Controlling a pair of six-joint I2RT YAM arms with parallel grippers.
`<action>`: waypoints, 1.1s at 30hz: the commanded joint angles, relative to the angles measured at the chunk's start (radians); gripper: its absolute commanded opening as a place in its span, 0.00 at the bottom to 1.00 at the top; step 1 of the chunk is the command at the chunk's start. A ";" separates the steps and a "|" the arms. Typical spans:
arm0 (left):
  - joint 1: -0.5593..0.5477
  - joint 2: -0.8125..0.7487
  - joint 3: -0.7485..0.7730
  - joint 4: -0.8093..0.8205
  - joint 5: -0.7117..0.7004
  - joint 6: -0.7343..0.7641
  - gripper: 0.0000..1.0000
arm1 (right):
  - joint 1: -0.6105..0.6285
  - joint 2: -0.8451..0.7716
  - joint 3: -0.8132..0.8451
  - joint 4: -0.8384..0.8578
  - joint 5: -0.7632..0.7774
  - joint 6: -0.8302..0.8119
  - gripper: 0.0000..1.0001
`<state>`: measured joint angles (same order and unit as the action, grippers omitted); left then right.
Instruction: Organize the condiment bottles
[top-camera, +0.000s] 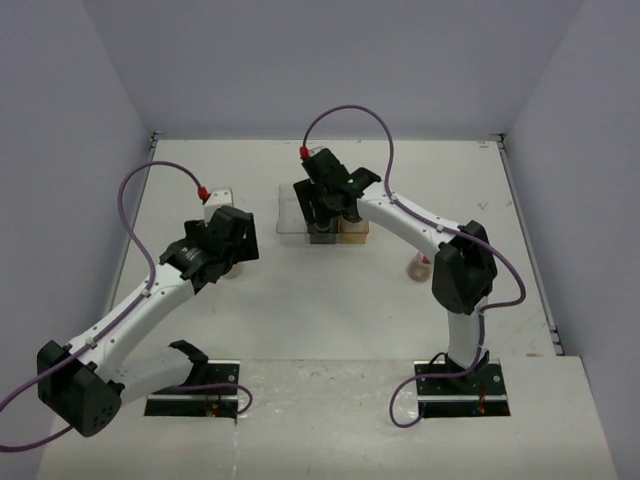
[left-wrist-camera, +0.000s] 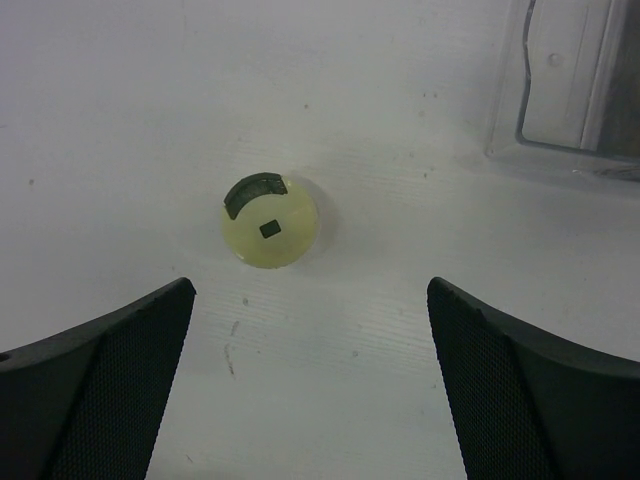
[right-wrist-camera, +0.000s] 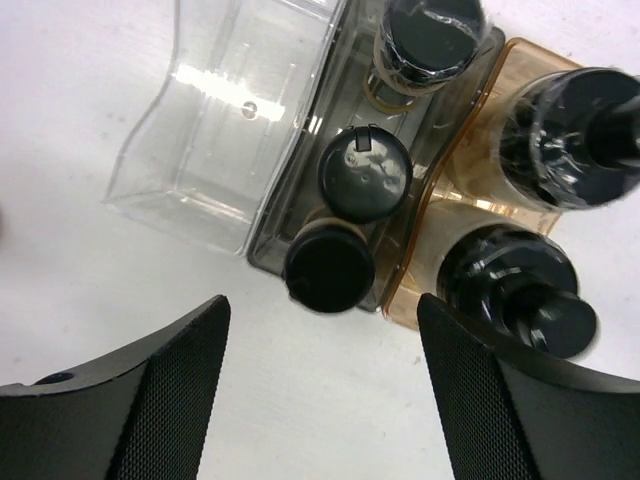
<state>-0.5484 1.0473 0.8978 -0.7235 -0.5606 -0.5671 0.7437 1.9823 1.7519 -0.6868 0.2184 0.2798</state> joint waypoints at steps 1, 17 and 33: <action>0.016 0.072 0.053 0.007 0.022 -0.103 1.00 | 0.025 -0.149 0.090 -0.071 0.006 -0.005 0.78; 0.240 0.256 -0.008 0.163 0.096 -0.103 0.92 | 0.095 -0.605 -0.275 -0.043 -0.053 0.045 0.88; 0.243 0.235 0.137 0.164 0.303 0.005 0.00 | 0.086 -0.781 -0.397 -0.091 0.067 0.079 0.91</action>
<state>-0.3077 1.3273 0.9218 -0.6018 -0.3305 -0.6296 0.8364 1.2453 1.3819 -0.7555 0.2234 0.3218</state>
